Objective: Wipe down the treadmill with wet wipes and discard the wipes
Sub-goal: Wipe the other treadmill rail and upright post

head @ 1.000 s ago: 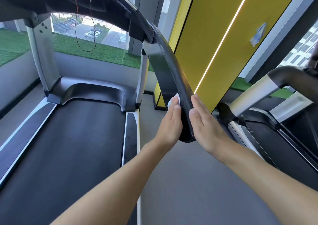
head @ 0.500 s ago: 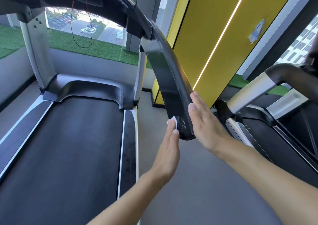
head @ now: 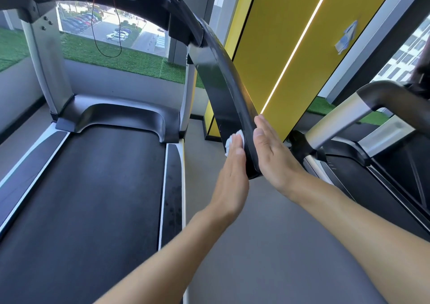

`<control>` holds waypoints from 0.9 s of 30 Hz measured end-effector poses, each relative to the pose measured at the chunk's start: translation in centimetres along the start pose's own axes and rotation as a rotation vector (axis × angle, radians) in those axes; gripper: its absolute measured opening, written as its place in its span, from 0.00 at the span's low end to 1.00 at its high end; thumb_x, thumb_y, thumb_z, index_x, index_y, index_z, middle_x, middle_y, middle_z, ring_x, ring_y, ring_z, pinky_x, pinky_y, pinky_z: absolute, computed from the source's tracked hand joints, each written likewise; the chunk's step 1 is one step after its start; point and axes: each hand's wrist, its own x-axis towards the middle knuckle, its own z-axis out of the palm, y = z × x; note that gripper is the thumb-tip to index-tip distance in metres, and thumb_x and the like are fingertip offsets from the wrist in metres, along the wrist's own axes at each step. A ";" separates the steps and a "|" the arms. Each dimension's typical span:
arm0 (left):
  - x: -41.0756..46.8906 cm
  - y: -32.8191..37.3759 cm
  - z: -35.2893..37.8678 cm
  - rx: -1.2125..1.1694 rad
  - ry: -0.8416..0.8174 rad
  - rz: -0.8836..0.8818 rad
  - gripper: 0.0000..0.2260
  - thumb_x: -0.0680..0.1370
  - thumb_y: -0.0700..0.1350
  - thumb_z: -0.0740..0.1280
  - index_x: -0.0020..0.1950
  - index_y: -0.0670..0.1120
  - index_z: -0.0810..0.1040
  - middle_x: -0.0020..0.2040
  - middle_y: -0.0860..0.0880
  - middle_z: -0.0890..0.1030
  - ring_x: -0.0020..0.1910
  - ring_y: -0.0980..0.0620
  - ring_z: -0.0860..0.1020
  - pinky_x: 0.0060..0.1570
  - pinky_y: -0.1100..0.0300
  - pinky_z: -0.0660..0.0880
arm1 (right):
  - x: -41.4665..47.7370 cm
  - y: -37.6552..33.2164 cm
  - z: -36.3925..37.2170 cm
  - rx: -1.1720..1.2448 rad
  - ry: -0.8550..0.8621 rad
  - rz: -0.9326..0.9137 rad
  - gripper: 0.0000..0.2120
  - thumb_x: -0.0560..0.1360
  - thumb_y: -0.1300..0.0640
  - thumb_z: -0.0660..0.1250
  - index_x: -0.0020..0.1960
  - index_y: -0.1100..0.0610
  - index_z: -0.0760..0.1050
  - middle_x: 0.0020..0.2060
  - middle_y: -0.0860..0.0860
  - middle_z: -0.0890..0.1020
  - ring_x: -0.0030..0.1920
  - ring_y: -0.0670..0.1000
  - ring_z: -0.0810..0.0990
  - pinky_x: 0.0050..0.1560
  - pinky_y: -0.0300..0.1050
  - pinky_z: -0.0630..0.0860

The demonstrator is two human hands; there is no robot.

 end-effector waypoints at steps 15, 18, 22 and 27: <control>-4.2 -0.9 0.4 0.110 0.006 0.120 0.23 0.85 0.54 0.46 0.80 0.53 0.50 0.79 0.63 0.50 0.76 0.70 0.47 0.78 0.62 0.46 | 0.1 0.3 -0.1 0.001 -0.008 -0.024 0.26 0.85 0.46 0.44 0.81 0.50 0.48 0.80 0.40 0.48 0.77 0.36 0.45 0.72 0.31 0.44; -3.9 -0.4 1.1 0.113 0.068 0.080 0.23 0.85 0.52 0.46 0.81 0.52 0.51 0.80 0.62 0.51 0.75 0.72 0.46 0.77 0.63 0.46 | 0.1 0.3 0.0 -0.003 -0.009 -0.024 0.26 0.85 0.46 0.44 0.81 0.50 0.48 0.80 0.41 0.48 0.78 0.36 0.45 0.73 0.32 0.44; -5.8 -1.4 1.2 0.119 0.032 0.060 0.23 0.85 0.53 0.46 0.80 0.53 0.50 0.80 0.63 0.49 0.75 0.71 0.46 0.76 0.66 0.45 | 0.1 0.4 -0.1 -0.009 -0.014 -0.034 0.26 0.85 0.46 0.44 0.82 0.50 0.47 0.80 0.40 0.47 0.77 0.36 0.45 0.71 0.30 0.44; -3.2 -0.3 1.1 0.122 0.076 -0.045 0.23 0.85 0.53 0.43 0.81 0.54 0.48 0.79 0.64 0.48 0.75 0.72 0.44 0.76 0.68 0.43 | 0.1 0.6 0.0 -0.004 -0.010 -0.035 0.26 0.85 0.47 0.45 0.82 0.50 0.47 0.80 0.40 0.48 0.77 0.36 0.45 0.71 0.30 0.44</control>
